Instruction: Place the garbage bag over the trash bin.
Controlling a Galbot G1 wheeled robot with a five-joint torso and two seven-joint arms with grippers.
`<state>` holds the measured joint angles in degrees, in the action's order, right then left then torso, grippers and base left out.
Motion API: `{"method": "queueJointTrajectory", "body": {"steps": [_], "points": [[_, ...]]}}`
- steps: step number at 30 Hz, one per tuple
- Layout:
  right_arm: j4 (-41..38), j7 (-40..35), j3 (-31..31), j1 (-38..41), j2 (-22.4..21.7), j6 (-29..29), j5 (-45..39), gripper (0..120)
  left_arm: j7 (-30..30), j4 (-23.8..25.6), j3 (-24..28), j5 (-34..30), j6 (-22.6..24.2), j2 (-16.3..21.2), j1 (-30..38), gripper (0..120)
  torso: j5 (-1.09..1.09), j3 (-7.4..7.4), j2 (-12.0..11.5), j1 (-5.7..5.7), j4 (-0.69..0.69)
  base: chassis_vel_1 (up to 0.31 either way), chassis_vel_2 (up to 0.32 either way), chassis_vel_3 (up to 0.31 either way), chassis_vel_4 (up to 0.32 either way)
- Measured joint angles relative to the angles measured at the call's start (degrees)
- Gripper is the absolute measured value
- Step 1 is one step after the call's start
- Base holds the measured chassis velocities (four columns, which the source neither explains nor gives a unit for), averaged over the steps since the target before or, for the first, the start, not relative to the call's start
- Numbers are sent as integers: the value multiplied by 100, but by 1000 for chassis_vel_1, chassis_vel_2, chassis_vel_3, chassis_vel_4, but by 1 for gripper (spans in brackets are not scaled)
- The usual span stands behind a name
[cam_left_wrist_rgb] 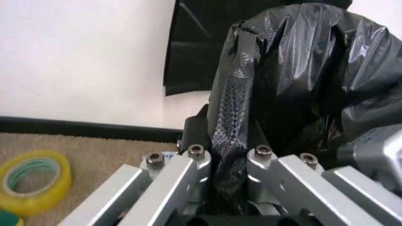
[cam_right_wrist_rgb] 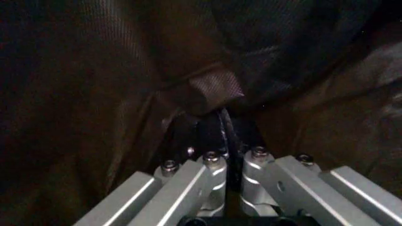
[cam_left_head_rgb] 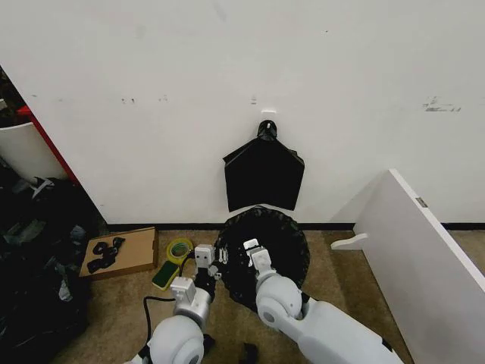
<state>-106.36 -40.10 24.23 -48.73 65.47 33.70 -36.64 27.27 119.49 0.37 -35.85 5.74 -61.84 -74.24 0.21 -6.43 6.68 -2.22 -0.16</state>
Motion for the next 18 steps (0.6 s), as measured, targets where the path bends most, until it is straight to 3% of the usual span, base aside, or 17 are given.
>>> {"method": "queueJointTrajectory", "body": {"steps": [11, 18], "points": [[745, -77, 4, 312, 226, -223, 136, 0, -142, 270, 19, -31, -3, 118, -206, 3, 0, 0, 0, 0, 1, 0, 0, 0, 0], [703, -168, -16, 311, 172, -159, -67, 0, -203, 212, 23, 194, -110, 126, -169, 3, -1, 0, 0, 0, 0, 0, 0, 0, 0]]}}
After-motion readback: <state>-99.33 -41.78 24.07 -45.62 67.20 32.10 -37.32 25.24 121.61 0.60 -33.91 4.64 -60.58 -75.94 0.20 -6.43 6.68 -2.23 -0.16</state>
